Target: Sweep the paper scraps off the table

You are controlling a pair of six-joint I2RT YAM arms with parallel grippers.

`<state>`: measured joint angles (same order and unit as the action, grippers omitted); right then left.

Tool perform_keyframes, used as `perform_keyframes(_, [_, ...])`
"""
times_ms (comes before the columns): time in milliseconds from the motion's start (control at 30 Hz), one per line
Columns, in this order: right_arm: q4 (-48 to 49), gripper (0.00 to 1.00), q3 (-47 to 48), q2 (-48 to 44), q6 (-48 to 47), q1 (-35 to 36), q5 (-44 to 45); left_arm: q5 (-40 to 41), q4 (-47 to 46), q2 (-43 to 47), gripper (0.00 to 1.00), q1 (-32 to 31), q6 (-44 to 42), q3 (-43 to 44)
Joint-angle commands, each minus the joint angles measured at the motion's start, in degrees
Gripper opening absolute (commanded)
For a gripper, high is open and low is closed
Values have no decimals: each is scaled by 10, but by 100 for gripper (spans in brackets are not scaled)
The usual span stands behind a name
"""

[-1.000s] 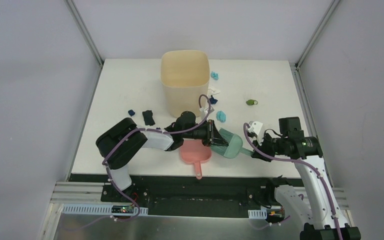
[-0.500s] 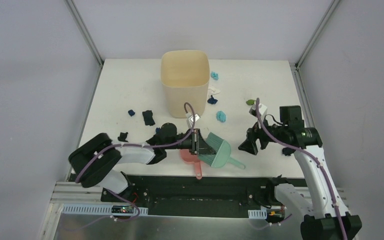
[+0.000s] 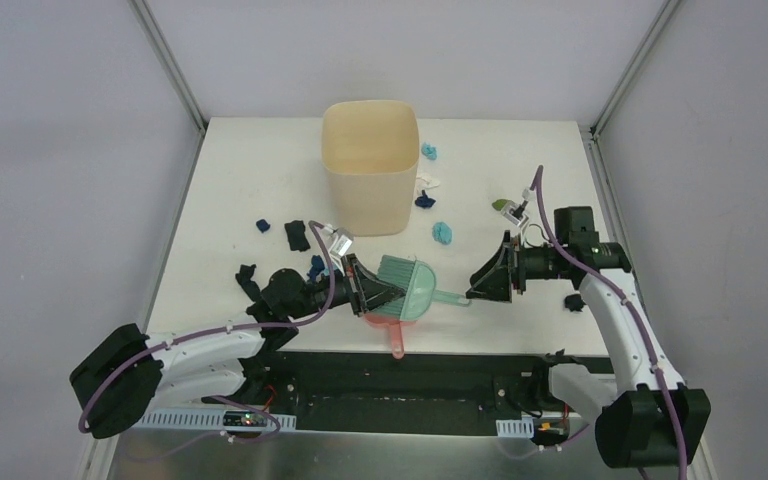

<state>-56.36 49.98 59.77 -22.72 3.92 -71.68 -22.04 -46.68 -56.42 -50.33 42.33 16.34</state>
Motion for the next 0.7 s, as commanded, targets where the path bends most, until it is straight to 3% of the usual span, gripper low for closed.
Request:
perform_keyframes(0, [100,73,-29,-52,73,-3,-58,54,-101,-32,0,-5,21,-27])
perform_keyframes(167, [150,67,-48,-63,127,-5,-50,54,-201,-98,0,-6,59,-29])
perform_keyframes(367, [218,73,-70,-63,183,-5,-17,17,-248,-156,0,-6,83,-3])
perform_keyframes(667, [247,75,-82,-65,193,-6,-8,19,-241,-160,0,-6,86,34])
